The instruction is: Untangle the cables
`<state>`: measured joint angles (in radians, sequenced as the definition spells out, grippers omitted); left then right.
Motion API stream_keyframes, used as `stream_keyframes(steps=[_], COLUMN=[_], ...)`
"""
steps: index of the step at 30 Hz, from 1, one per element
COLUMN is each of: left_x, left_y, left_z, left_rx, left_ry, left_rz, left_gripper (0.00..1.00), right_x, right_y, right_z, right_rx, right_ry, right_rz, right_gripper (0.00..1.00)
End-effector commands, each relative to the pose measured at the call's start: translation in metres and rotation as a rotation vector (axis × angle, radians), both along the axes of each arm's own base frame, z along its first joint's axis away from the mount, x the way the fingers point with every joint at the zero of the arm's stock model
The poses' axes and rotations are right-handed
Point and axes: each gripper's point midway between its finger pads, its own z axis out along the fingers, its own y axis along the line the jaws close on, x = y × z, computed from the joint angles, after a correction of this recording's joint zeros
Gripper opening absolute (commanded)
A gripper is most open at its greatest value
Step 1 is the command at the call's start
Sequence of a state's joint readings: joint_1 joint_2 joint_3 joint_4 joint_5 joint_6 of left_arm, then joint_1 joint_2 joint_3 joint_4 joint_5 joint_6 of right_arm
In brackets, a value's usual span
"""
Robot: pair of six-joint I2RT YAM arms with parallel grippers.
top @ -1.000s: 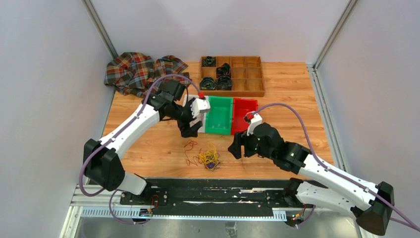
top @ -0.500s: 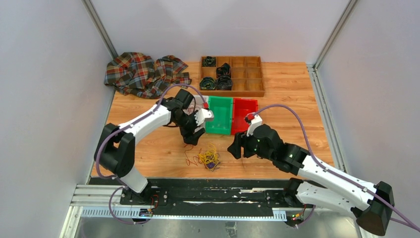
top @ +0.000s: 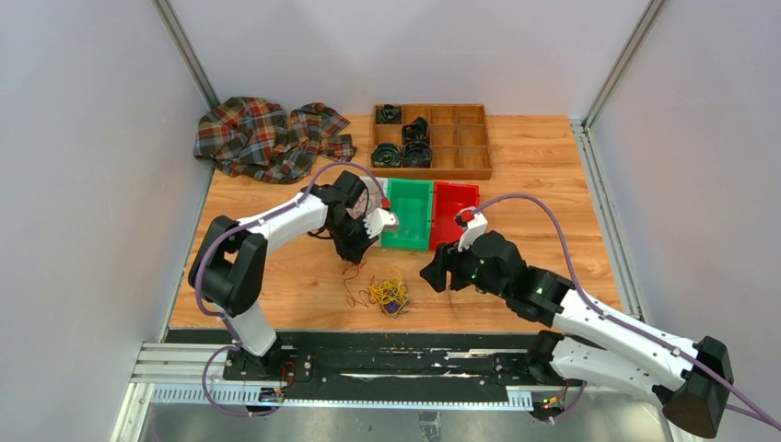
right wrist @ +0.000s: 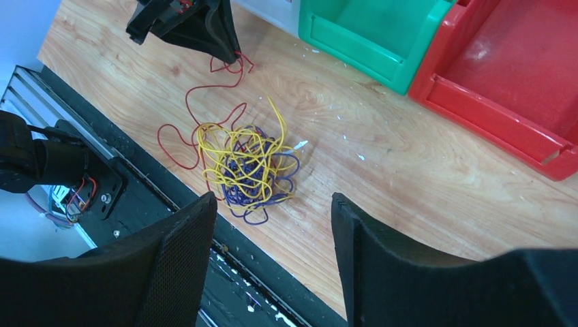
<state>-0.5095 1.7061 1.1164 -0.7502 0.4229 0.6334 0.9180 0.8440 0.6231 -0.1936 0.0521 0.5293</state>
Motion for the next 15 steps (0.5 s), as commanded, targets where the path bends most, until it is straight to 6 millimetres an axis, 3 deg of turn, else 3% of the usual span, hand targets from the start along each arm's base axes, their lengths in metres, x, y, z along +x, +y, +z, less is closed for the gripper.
stream_keyframes(steps=[1, 8, 15], left_x=[-0.003, -0.015, -0.017], left_y=[-0.009, -0.004, 0.006], left_z=[0.053, 0.168, 0.246], left_rx=[-0.070, -0.193, -0.246], left_ry=[-0.048, -0.240, -0.397], left_rz=[0.002, 0.019, 0.052], left_gripper=[0.01, 0.01, 0.01], right_x=[0.009, 0.016, 0.018], right_y=[0.008, 0.042, 0.105], right_z=[0.007, 0.018, 0.049], right_rx=[0.027, 0.075, 0.125], right_ry=[-0.033, -0.076, -0.145], right_rz=[0.001, 0.090, 0.253], right_gripper=[0.62, 0.69, 0.74])
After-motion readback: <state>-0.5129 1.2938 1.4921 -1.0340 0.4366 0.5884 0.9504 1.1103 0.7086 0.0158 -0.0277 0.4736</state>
